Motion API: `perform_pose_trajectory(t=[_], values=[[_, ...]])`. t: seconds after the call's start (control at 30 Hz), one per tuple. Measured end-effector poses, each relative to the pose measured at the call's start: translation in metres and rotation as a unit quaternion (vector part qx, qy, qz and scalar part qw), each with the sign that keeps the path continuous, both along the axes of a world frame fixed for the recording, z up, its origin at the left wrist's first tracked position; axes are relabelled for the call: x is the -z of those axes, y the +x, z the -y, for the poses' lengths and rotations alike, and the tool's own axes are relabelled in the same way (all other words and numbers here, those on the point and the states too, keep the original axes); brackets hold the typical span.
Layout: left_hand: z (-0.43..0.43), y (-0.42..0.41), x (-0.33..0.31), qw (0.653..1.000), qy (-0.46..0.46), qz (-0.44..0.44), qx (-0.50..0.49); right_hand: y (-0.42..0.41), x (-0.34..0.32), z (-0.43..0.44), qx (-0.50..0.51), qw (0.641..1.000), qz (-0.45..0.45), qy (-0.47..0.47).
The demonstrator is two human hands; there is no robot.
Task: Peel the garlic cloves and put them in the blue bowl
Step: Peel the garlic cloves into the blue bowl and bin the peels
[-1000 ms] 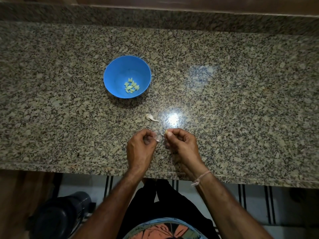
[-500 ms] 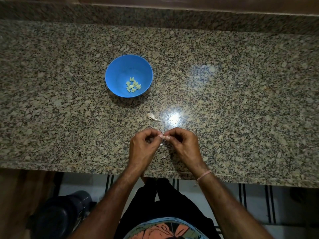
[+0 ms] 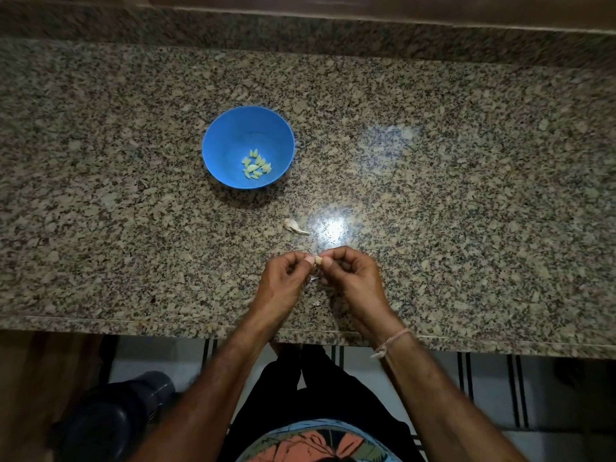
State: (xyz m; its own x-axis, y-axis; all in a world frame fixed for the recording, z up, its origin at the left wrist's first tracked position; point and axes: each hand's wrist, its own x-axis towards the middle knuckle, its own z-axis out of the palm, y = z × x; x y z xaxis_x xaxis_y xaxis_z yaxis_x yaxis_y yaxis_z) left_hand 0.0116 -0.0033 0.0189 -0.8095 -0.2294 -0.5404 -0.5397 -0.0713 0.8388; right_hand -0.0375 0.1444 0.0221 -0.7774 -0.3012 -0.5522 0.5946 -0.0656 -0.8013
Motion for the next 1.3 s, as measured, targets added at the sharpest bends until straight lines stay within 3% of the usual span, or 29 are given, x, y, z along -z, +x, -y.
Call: perform_pose_trajectory(t=[0.2, 0.3, 0.5, 0.67, 0.9, 1.1, 1.3], values=[[-0.004, -0.001, 0.001, 0.993, -0.098, -0.001, 0.06, 0.003, 0.003, 0.011, 0.107, 0.981, 0.149, -0.068], [-0.002, 0.005, 0.003, 0.989, -0.143, -0.002, 0.047, -0.004, -0.002, 0.011, 0.141, 0.972, 0.166, -0.086], [0.012, 0.003, 0.003, 0.974, -0.224, -0.011, 0.0, -0.005, -0.007, 0.009, 0.092, 0.991, 0.091, -0.033], [0.015, 0.001, -0.009, 0.985, -0.143, -0.094, 0.021, 0.006, -0.013, 0.012, 0.047, 0.998, 0.034, 0.036], [0.02, 0.001, -0.015, 0.989, -0.114, -0.089, 0.01, 0.013, -0.022, 0.015, 0.04, 0.999, -0.024, 0.028], [0.024, 0.003, -0.018, 0.99, -0.116, -0.077, 0.027, 0.024, -0.016, 0.025, 0.042, 0.98, -0.157, 0.114], [0.025, 0.008, -0.021, 0.982, -0.164, -0.095, 0.02, 0.027, -0.01, 0.033, 0.022, 0.949, -0.217, 0.226]])
